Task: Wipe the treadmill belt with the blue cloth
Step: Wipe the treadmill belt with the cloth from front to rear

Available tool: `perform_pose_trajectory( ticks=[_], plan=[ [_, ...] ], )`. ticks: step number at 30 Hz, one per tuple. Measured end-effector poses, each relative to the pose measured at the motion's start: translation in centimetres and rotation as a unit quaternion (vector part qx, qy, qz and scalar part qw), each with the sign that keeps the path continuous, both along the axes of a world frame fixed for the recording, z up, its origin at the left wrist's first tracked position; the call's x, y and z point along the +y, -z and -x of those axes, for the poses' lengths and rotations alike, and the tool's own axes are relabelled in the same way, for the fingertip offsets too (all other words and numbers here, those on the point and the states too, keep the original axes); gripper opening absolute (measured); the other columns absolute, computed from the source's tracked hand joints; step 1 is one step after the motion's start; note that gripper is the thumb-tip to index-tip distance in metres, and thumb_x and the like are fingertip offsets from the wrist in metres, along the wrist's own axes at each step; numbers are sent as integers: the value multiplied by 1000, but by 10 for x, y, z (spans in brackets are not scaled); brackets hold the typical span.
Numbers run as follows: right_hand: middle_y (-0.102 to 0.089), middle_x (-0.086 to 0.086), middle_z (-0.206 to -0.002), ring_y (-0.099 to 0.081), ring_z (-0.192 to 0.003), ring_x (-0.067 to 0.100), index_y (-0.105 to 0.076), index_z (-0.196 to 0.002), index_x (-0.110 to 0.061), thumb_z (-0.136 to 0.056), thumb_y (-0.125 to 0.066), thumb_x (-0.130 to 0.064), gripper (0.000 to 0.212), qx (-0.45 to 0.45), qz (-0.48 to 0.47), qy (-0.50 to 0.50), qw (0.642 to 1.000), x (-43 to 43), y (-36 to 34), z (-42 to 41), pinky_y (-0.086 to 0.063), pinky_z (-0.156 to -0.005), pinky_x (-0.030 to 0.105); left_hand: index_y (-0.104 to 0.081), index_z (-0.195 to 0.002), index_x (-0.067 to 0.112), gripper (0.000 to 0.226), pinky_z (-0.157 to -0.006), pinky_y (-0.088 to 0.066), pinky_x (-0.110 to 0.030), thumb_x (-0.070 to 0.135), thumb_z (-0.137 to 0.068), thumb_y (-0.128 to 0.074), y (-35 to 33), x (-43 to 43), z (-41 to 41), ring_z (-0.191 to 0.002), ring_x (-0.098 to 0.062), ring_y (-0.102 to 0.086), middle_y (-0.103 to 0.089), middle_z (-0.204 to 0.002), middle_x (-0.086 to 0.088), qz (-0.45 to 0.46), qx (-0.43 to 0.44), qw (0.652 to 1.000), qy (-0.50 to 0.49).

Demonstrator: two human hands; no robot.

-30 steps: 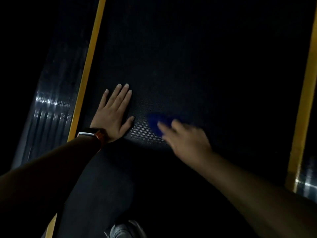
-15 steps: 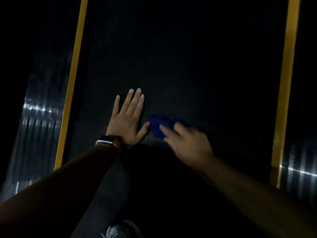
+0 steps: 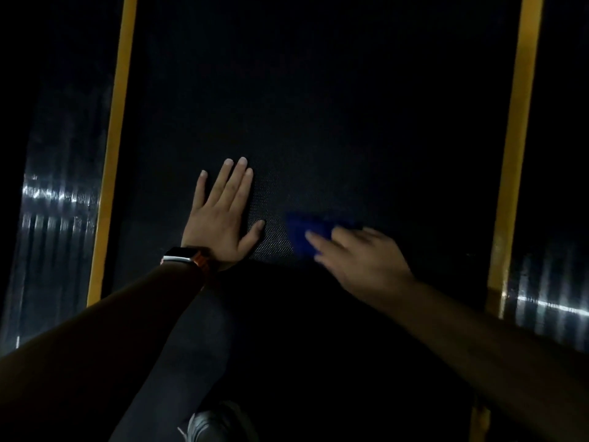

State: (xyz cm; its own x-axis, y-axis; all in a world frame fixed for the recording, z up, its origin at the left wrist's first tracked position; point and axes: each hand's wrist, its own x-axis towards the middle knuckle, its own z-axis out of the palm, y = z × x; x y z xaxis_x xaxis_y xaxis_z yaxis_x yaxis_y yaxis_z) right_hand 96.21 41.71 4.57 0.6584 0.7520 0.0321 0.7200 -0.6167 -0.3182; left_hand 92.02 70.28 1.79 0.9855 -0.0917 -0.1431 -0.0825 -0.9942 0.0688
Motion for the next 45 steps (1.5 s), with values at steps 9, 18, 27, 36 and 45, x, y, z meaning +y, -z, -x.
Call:
perform_pose_trajectory(
  ticks=[9, 18, 27, 36, 45],
  plan=[
    [-61, 13, -103, -62, -78, 36, -53, -135, -24, -100, -45, -42, 41, -66, 29, 180, 981, -25, -8, -127, -52, -62, 42, -14, -164, 7, 85, -127, -6, -59, 61, -99, -27, -3, -3, 1, -160, -24, -2, -6, -173, -8, 1, -8, 1000, -5],
    [-62, 4, -82, -58, -72, 30, -66, -116, -25, -97, -50, -43, 30, -105, 65, -108, 986, -50, -4, -63, -42, -60, 35, -15, -163, 5, 84, -127, -5, -59, 60, -100, -25, -3, -4, 2, -160, -25, -4, -8, -173, -10, -1, -19, 1000, -4],
    [-60, 7, -85, -59, -70, 28, -64, -128, -19, -95, -58, -34, 37, -36, 13, 110, 993, -67, 2, 3, -47, -60, 36, -15, -163, 5, 85, -127, -4, -59, 60, -100, -26, -11, -12, -2, -160, -25, -1, -6, -173, -9, -16, 3, 1000, -9],
    [-62, 2, -70, -53, -70, 27, -66, -102, -18, -98, -53, -30, 18, -105, 96, 0, 990, -84, -12, -90, -34, -66, 34, -14, -163, 5, 86, -126, 0, -61, 62, -100, -29, 0, -75, -22, -160, -26, -1, -6, -173, -10, 3, -17, 1000, -2],
    [-50, 10, -105, -50, -84, 25, -55, -133, -20, -91, -64, -28, 44, -7, 33, -11, 999, -71, -5, -17, -48, -65, 37, -17, -163, 4, 87, -126, -2, -62, 62, -99, -28, -1, -75, -23, -160, -27, -4, -9, -173, -11, 3, -17, 1000, -5]
  ],
)
